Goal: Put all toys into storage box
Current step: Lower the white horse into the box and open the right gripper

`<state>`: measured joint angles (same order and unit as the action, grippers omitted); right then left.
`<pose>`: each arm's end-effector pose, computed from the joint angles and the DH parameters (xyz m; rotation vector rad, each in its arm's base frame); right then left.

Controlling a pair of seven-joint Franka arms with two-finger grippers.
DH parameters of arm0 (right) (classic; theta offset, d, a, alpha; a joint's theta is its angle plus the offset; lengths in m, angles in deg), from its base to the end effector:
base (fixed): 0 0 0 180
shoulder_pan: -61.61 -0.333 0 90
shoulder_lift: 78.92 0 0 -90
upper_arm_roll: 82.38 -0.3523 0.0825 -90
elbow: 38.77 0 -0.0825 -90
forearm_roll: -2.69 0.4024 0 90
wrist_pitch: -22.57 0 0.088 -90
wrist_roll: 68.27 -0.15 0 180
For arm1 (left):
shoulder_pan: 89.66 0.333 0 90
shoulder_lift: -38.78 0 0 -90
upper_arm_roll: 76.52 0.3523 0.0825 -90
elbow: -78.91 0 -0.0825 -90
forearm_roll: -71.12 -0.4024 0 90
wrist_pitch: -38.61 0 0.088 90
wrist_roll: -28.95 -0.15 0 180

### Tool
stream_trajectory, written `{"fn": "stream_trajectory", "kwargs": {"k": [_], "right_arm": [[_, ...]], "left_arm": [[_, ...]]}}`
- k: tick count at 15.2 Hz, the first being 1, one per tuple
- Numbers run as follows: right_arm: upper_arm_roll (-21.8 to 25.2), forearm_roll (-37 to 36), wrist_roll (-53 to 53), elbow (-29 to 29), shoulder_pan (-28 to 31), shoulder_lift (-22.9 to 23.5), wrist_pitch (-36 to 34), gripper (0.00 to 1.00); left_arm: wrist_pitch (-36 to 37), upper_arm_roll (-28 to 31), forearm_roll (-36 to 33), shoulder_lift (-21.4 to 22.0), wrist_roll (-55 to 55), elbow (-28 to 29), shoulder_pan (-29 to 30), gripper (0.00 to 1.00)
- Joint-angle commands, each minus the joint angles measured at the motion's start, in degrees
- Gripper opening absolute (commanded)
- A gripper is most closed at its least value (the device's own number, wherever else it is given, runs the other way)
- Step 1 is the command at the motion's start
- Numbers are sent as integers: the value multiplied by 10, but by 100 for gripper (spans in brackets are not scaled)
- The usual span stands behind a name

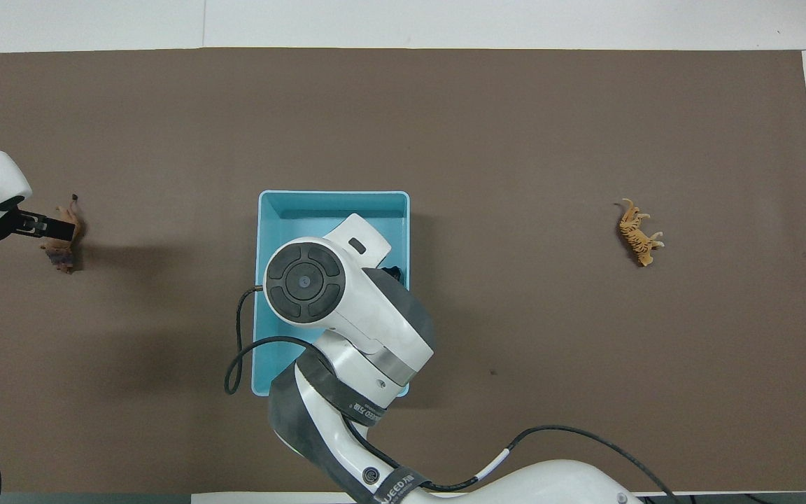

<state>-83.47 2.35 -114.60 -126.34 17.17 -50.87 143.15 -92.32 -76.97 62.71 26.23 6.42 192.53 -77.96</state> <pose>0.5185 0.5247 0.3637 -3.0755 0.0212 -0.0888 0.6174 0.1312 0.3464 -2.9773 0.4321 -0.0701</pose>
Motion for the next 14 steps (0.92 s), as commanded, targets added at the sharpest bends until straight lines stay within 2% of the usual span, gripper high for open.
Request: {"fn": "stream_trajectory", "kwargs": {"k": [1, 4, 7, 11, 14], "right_arm": [[3, -1, -42, 23, -4, -5, -32, 100], [3, 2, -52, 61, 6, -5, -100, 100], [12, -8, -39, 60, 54, -40, -129, 100], [12, -8, 148, 40, 180, -51, -127, 100], [12, -7, 325, -23, 286, -68, -105, 100]], "left_arm": [[-35, -7, -14, -26, -30, -2, 19, 100], [-53, -7, -14, -38, -27, 3, 29, 100], [-59, -7, -14, -40, -28, 14, 38, 100], [-116, -7, -14, -42, -24, 56, 44, 100], [-118, -7, -14, -41, -23, 63, 44, 100]]}}
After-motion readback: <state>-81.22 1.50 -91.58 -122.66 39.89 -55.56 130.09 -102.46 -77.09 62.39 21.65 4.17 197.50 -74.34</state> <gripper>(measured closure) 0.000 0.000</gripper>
